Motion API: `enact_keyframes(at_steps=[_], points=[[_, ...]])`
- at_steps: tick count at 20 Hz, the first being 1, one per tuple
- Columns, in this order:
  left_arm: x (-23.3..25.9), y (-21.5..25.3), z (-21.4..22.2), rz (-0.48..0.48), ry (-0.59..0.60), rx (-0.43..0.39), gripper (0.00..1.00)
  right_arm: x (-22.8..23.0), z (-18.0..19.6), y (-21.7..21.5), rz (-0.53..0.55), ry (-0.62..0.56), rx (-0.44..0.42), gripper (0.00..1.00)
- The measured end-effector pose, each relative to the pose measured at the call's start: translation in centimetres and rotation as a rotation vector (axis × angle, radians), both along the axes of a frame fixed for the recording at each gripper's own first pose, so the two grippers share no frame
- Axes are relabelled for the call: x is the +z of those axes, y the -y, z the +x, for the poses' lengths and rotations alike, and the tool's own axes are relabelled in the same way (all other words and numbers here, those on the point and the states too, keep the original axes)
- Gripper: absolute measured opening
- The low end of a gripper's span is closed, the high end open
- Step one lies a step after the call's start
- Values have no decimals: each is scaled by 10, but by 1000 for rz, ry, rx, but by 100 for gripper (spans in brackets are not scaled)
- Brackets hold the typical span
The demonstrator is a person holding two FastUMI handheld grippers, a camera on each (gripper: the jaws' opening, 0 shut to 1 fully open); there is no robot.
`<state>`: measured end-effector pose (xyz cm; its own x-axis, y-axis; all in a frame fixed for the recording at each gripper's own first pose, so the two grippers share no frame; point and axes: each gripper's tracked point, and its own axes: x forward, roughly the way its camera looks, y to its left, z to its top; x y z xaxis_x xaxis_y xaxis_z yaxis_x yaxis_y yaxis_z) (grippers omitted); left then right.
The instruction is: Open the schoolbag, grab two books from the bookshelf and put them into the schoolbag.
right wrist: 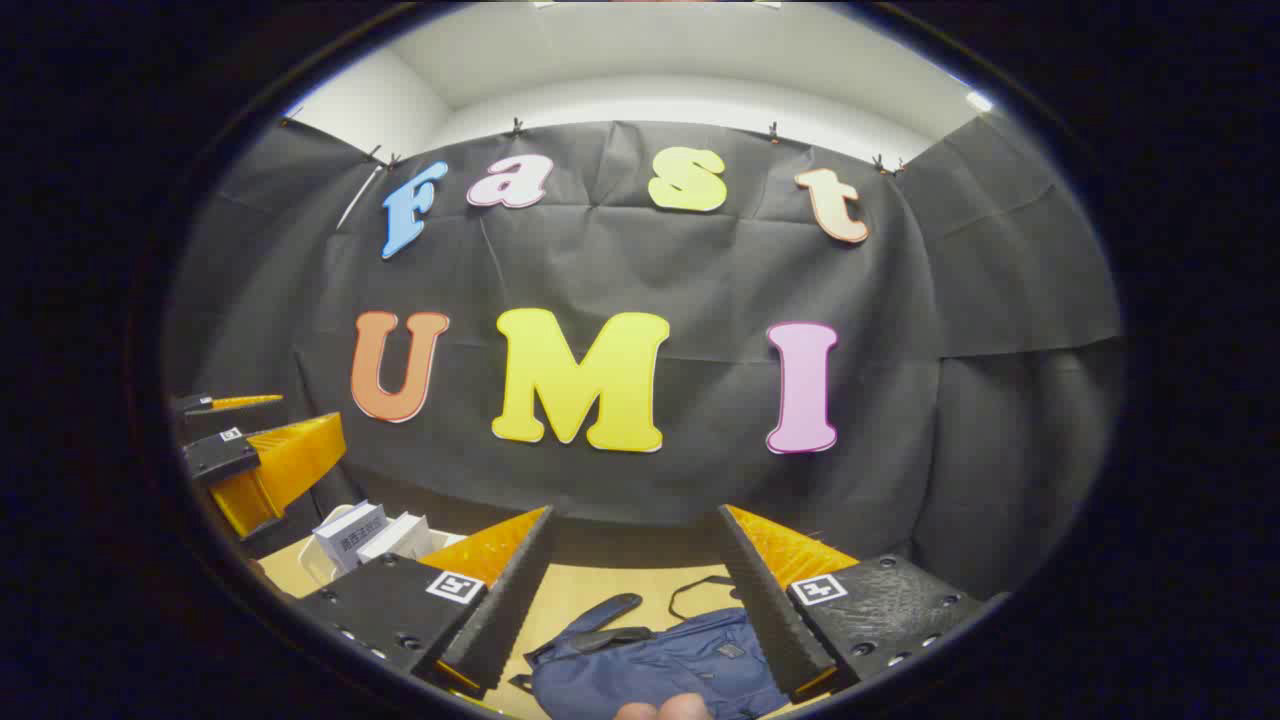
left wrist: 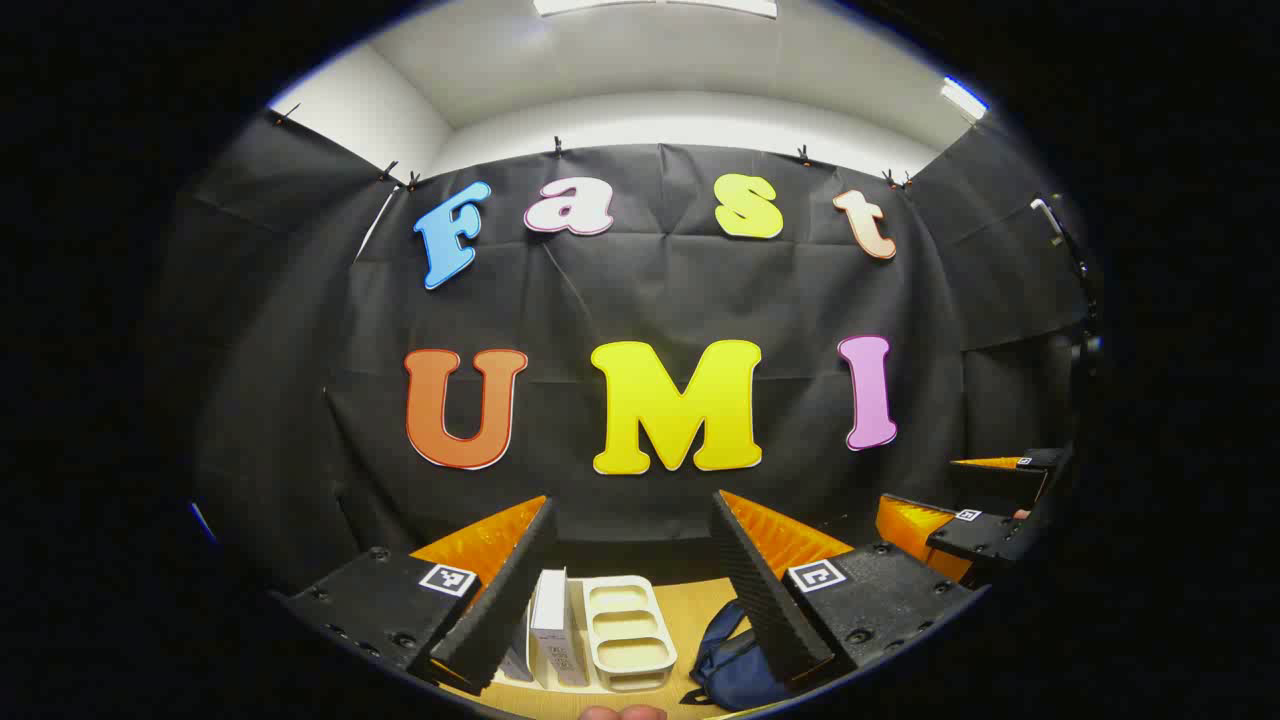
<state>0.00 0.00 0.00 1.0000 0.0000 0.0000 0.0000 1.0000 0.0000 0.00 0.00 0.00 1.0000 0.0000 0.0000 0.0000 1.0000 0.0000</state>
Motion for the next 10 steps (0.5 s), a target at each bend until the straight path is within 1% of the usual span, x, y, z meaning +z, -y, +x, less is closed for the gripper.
enact_keyframes(at_steps=[1,2,3,4,10], points=[[1,1,2,-1,4,-3,97,2,1,-2,0,3,2,98],[1,2,3,0,5,-6,97,2,2,-3,-2,5,5,98],[2,2,4,0,6,-9,97,3,2,-4,-6,6,5,95],[2,2,6,0,8,-11,97,4,2,-5,-6,8,7,98],[3,1,8,5,11,-18,97,3,2,-8,-10,-4,8,98]])
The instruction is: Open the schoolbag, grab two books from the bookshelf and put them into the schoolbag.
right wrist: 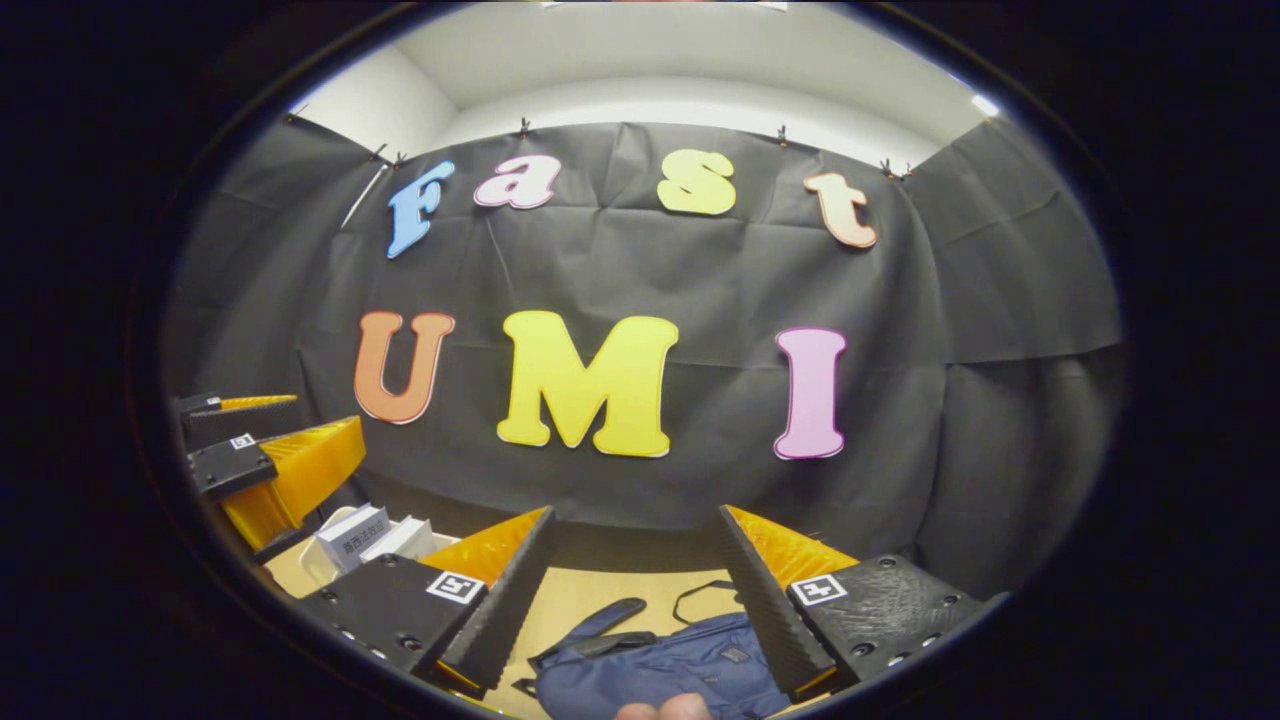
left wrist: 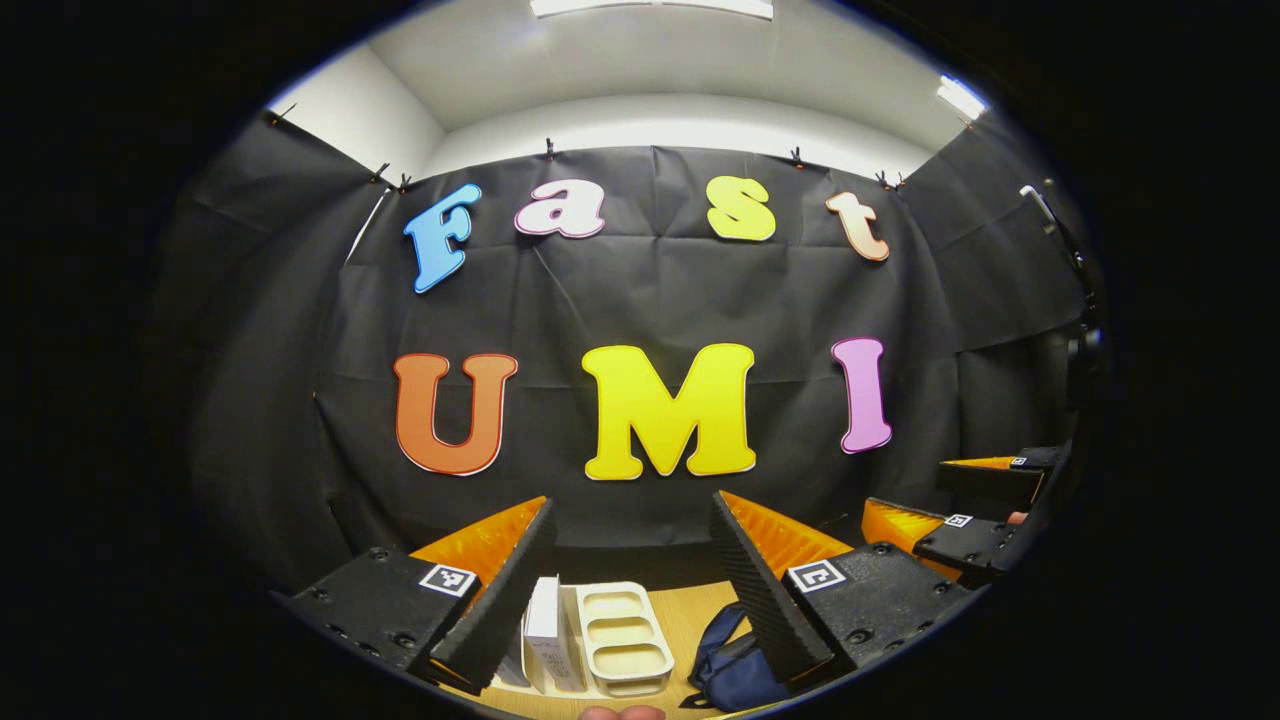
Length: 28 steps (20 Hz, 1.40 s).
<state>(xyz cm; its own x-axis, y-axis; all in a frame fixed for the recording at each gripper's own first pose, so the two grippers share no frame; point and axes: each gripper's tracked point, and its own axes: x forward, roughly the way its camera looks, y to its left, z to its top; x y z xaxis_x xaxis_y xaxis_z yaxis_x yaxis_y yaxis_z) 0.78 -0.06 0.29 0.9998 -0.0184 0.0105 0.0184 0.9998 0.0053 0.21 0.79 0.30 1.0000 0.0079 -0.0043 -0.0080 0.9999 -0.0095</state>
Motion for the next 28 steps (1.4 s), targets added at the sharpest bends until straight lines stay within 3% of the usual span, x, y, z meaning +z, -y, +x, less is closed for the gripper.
enact_keyframes(at_steps=[7,14,22,28], points=[[-5,-12,-5,-17,-10,21,97,-17,-7,3,-27,-52,5,98],[-12,-26,-15,-5,-20,51,97,-104,-33,-2,-123,-270,77,96],[-30,-46,-24,-27,-63,81,97,-276,-99,-12,-450,-547,276,96],[-39,-64,-33,-20,-91,113,97,-370,-119,6,-658,-695,300,96]])
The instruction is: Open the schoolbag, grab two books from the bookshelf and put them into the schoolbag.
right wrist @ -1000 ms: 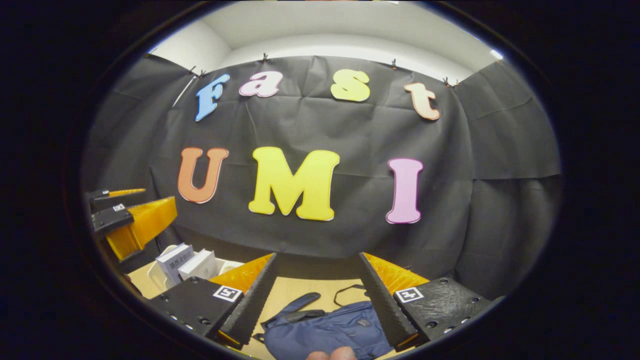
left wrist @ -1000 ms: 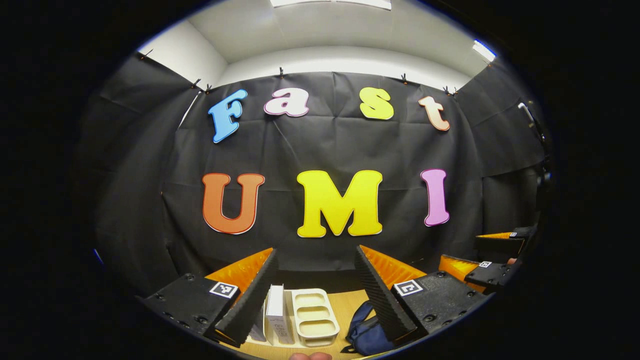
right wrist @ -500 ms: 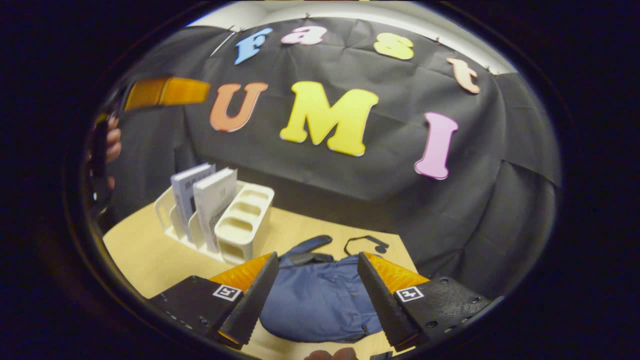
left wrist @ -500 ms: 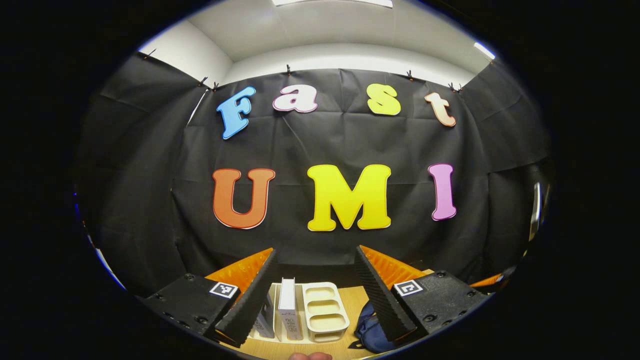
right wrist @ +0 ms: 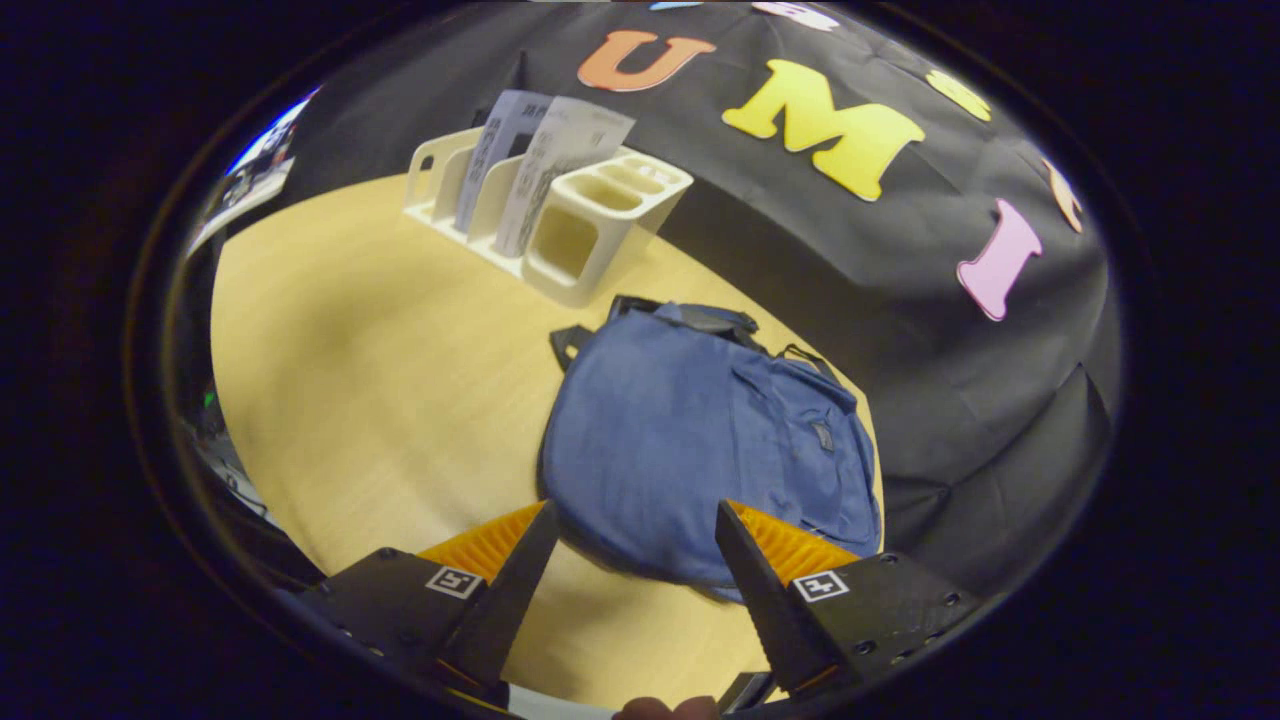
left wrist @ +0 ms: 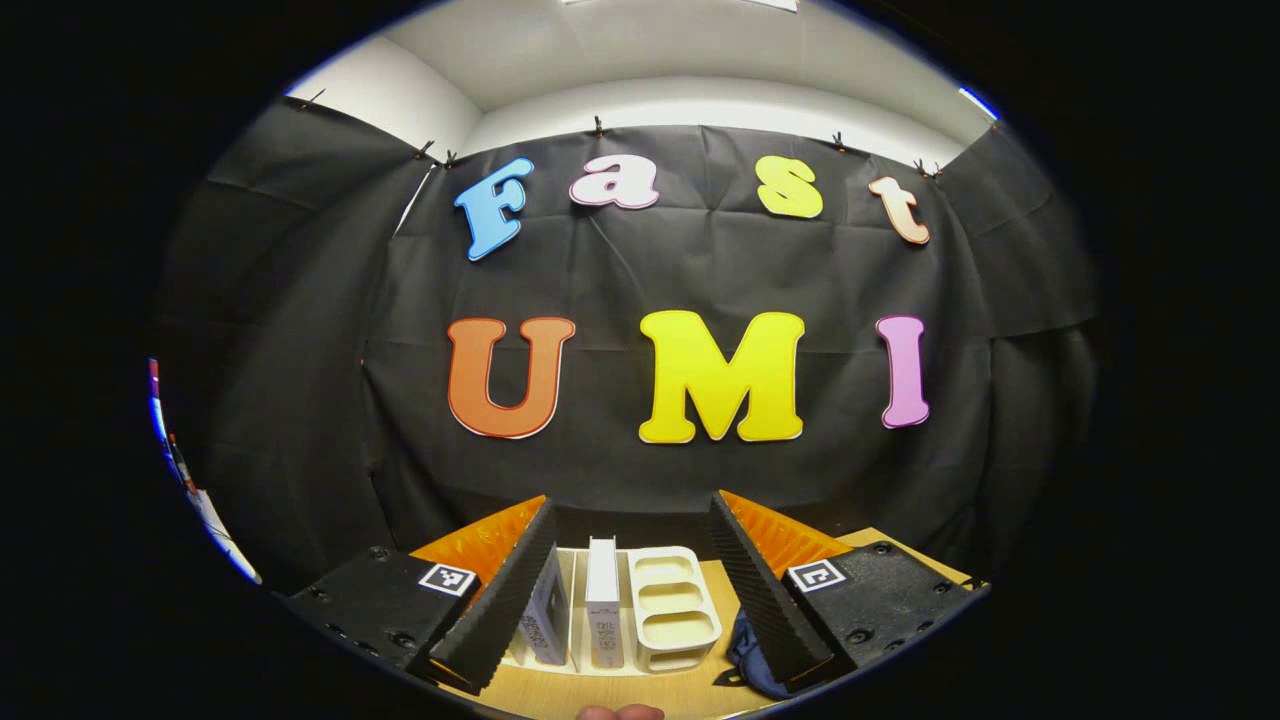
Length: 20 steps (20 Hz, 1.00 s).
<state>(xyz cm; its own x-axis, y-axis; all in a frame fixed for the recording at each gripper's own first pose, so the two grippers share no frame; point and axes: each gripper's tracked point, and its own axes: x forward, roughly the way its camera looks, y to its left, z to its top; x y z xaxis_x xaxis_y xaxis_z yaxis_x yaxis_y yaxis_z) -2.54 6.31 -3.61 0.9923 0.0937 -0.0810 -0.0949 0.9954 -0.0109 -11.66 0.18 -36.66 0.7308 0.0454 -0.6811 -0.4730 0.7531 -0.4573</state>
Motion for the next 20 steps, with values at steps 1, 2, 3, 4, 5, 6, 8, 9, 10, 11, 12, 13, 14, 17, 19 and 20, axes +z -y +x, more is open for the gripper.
enact_keyframes(at_steps=[1,2,3,4,5,6,8,9,10,11,12,13,14,17,19,20], points=[[-1,-3,-2,2,-5,4,97,-9,1,0,-21,-5,1,96],[-2,-5,-3,4,-10,8,97,-17,0,2,-40,-10,2,96],[-2,-6,-4,7,-12,11,97,-20,2,4,-58,-7,1,96],[-1,-7,-4,12,-13,14,97,-25,1,3,-58,-3,-5,99],[1,-8,-5,17,-11,14,97,-24,2,3,-51,0,-19,99],[1,-9,-4,21,-11,14,97,-21,6,6,-43,6,-32,96],[1,-8,-4,24,-10,14,97,-12,12,5,-17,36,-56,99],[1,-7,-4,24,-10,13,97,-5,14,4,6,54,-72,99],[1,-5,-3,22,-9,11,97,4,18,5,31,76,-91,96],[2,-4,-2,19,-8,10,97,12,23,6,52,103,-109,99],[2,-4,0,18,-8,8,97,19,29,7,64,127,-126,96],[2,-2,-1,18,-9,6,97,23,36,7,70,144,-139,99],[2,-1,0,19,-11,3,97,22,44,6,72,158,-147,96],[1,2,4,21,-14,-5,97,22,61,-4,54,185,-144,99],[1,3,4,25,-19,-9,97,18,67,-11,51,178,-135,93],[1,4,6,27,-19,-9,97,15,71,-15,53,168,-133,98]])
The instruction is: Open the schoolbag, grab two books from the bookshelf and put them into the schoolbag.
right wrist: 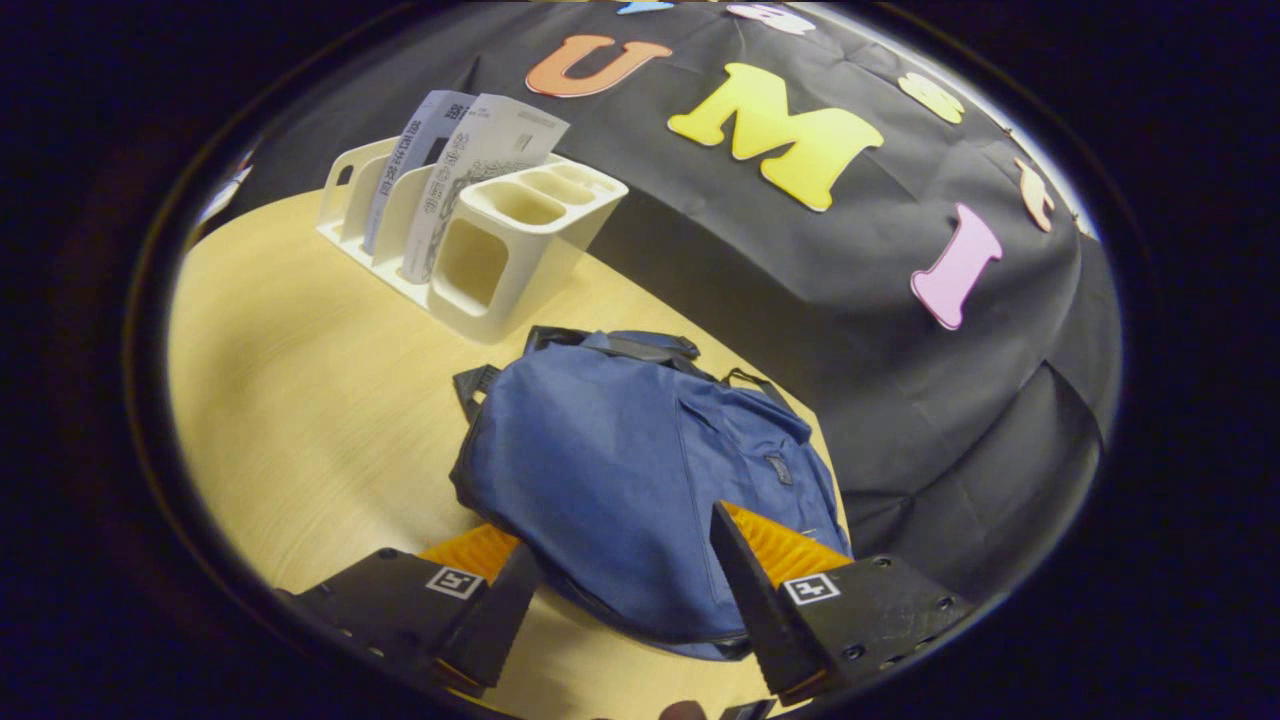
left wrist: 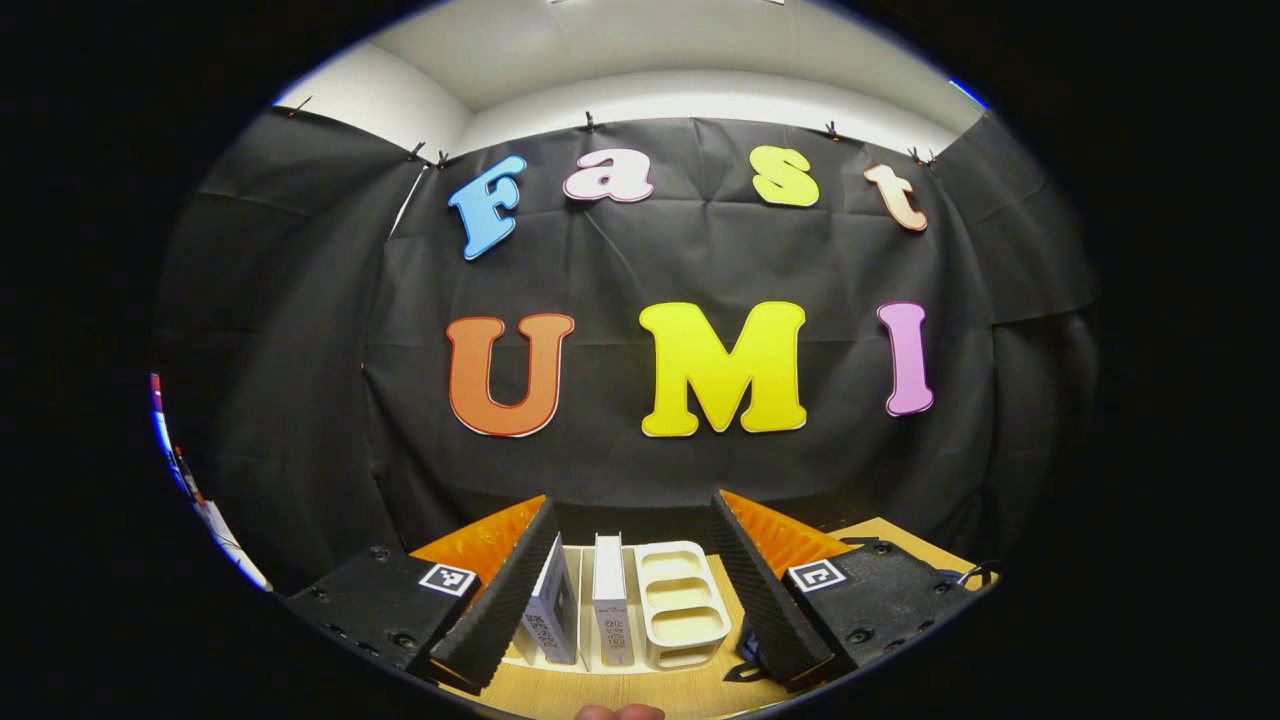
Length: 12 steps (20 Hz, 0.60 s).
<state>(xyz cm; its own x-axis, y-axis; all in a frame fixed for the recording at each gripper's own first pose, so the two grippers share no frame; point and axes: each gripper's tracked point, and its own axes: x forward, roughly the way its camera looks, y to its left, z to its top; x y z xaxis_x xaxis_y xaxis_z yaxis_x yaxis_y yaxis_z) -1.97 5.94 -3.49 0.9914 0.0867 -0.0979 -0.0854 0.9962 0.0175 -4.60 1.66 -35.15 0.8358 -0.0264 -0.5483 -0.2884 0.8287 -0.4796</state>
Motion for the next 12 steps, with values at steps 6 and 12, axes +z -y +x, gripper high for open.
enact_keyframes(at_steps=[6,12], points=[[-3,-1,4,4,-9,5,97,3,15,-21,15,-32,36,35],[-10,-9,12,-31,-19,15,97,27,26,-15,74,-39,10,5]])
